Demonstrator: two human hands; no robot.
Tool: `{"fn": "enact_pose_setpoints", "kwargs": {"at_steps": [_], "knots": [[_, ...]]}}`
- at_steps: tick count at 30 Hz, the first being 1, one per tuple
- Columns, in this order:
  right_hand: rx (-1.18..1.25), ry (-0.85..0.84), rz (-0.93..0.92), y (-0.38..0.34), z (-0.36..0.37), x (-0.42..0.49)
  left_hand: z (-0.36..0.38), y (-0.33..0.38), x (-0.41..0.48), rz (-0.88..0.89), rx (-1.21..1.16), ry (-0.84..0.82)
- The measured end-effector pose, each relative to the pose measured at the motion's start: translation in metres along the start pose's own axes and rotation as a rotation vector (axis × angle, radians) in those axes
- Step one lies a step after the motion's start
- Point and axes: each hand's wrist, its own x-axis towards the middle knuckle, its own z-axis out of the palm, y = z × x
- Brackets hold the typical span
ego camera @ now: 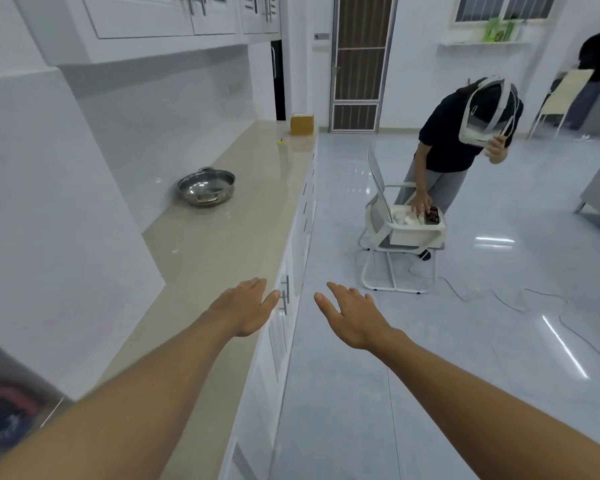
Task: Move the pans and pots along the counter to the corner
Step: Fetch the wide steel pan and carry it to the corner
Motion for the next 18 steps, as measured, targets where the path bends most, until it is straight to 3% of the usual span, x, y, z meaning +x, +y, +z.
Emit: {"fn": "enact_pose_setpoints", "kwargs": {"at_steps": [18], "knots": [[-0.057, -0.069, -0.096, 0.091, -0.082, 0.303, -0.053, 0.033, 0.289, -0.096, -0.058, 0.041]]}}
